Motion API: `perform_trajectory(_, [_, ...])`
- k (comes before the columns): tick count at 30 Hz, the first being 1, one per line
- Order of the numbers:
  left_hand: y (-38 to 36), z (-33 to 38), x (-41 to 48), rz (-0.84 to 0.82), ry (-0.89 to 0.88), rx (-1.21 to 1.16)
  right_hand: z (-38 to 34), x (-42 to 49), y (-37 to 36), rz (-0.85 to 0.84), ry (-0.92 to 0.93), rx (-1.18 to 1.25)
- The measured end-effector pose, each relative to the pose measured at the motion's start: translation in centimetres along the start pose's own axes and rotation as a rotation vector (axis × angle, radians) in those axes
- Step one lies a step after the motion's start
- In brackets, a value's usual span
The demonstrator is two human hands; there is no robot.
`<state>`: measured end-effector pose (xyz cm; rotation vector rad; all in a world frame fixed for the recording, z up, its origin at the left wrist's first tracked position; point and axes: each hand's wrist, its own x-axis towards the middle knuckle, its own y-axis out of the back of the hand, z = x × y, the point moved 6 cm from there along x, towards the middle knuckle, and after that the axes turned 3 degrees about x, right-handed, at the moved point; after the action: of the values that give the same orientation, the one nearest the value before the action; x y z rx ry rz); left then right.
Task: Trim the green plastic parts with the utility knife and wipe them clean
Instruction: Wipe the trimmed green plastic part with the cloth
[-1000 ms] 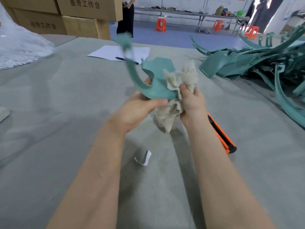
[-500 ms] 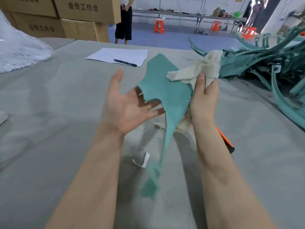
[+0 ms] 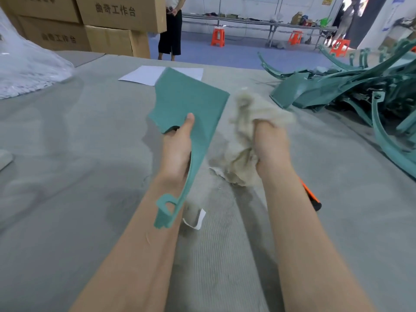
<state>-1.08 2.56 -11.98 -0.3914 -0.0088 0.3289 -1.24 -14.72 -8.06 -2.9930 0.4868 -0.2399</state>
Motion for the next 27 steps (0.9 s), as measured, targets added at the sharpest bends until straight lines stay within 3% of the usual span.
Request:
perform_trajectory(4, [-0.1,-0.4,0.0,-0.067,-0.001,-0.225,1.4,-2.7,-6.4,-0.401,0.096,-0.266])
perform_trajectory(5, [-0.4,-0.3,-0.4,-0.09,0.025,-0.311,2.1,-3.1,-7.4,-0.432,0.093,-0.318])
perform_trajectory(7, [-1.2,-0.2,-1.0,-0.162,0.044,-0.389,2.8,-3.3,-7.7,-0.311,0.094,-0.346])
perform_trajectory(14, [-3.9,-0.9,-3.5,-0.239,0.047,0.223,1.6,0.5,0.0,0.343,0.048,-0.039])
perform_trajectory(17, [-4.2,-1.1,-3.4,-0.22,0.001,0.28,3.1,0.8,0.6,0.329,-0.046,0.016])
perform_trajectory(22, [-2.2,1.0,-1.8,-0.102,-0.164,0.018,4.4,-2.3,-6.3,-0.051,-0.018,0.018])
perform_trajectory(24, [-1.9,0.6,-1.5,-0.121,-0.102,0.042,4.5,-2.6,-6.5,-0.027,-0.022,-0.017])
perform_trajectory(27, [-2.7,-0.1,-1.4,-0.153,-0.017,0.148,3.8,-1.6,-3.9,0.157,0.022,0.005])
